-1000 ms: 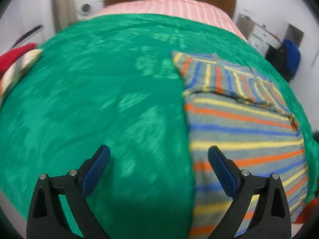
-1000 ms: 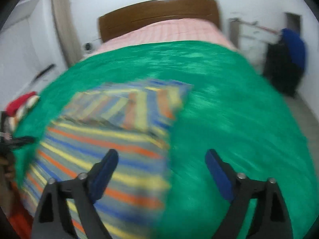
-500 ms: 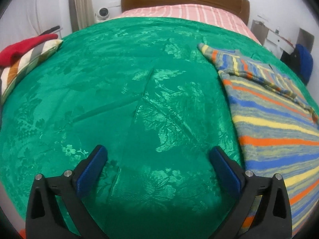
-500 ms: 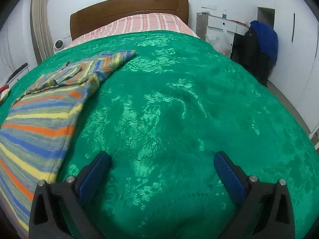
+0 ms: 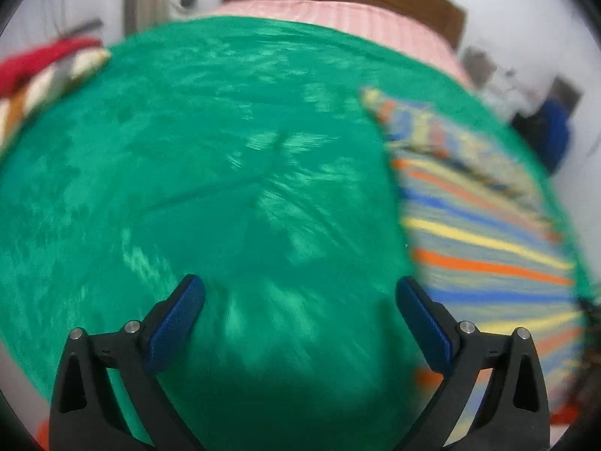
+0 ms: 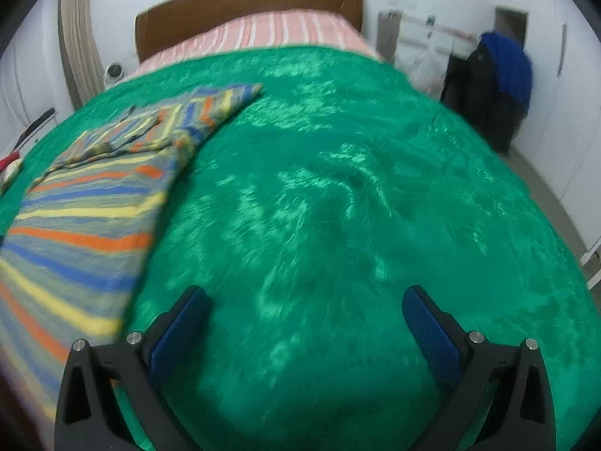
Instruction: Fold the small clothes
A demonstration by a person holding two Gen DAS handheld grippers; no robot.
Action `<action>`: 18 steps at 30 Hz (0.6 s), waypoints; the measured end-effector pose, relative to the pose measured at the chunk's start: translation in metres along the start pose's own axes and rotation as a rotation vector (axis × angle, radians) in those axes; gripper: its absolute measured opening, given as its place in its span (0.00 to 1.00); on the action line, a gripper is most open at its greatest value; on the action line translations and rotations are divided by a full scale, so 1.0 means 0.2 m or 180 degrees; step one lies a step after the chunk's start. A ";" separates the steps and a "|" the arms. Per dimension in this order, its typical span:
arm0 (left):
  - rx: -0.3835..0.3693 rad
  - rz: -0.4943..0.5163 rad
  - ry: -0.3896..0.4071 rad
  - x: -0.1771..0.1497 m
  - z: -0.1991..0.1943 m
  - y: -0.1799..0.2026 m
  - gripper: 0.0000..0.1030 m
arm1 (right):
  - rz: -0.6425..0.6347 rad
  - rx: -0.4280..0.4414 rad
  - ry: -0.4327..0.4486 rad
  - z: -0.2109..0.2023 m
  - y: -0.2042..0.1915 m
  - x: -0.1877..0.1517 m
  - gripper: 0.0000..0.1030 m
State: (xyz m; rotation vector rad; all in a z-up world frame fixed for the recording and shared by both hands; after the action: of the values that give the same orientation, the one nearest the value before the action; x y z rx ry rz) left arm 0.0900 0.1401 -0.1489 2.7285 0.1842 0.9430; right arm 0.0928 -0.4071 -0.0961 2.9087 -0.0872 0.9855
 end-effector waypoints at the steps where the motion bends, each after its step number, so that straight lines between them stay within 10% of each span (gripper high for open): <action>1: -0.0183 0.0056 -0.0155 -0.04 -0.05 0.03 0.99 | -0.0032 0.0162 0.0002 -0.07 -0.01 0.01 0.99; 6: -0.0240 0.0804 -0.0962 -0.40 -0.03 0.30 0.97 | -0.0540 0.1106 -0.0762 -0.34 -0.21 -0.16 0.99; 9: 0.0054 0.1278 -0.1016 -0.51 -0.02 0.42 0.86 | -0.0422 0.1278 -0.1301 -0.29 -0.28 -0.34 0.77; 13: 0.0005 0.1219 -0.1164 -0.54 -0.04 0.45 0.68 | -0.0382 0.1174 -0.1346 -0.23 -0.35 -0.43 0.65; 16: 0.0010 0.1186 -0.1280 -0.56 -0.03 0.42 0.31 | -0.0403 0.1347 -0.1596 -0.20 -0.40 -0.45 0.08; 17: -0.0053 0.1119 -0.1342 -0.56 -0.03 0.40 0.03 | -0.0406 0.1380 -0.1640 -0.18 -0.41 -0.46 0.06; 18: -0.0143 0.1024 -0.1395 -0.55 -0.04 0.39 0.03 | -0.0376 0.1445 -0.1676 -0.18 -0.41 -0.46 0.06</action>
State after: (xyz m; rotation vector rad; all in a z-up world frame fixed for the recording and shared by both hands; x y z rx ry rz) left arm 0.0019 0.0451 -0.1860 2.8887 -0.3597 0.3841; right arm 0.0054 -0.3187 -0.1276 3.4551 0.3190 0.2157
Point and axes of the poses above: each gripper's, at about its wrist camera, not at the fingertips, and z roughly the way its jaws point, y to its right, x to its top, the point moved 2 cm from there along z, roughly the way its jaws point, and after that the axes turned 2 degrees about -x, right-handed, at the moved point
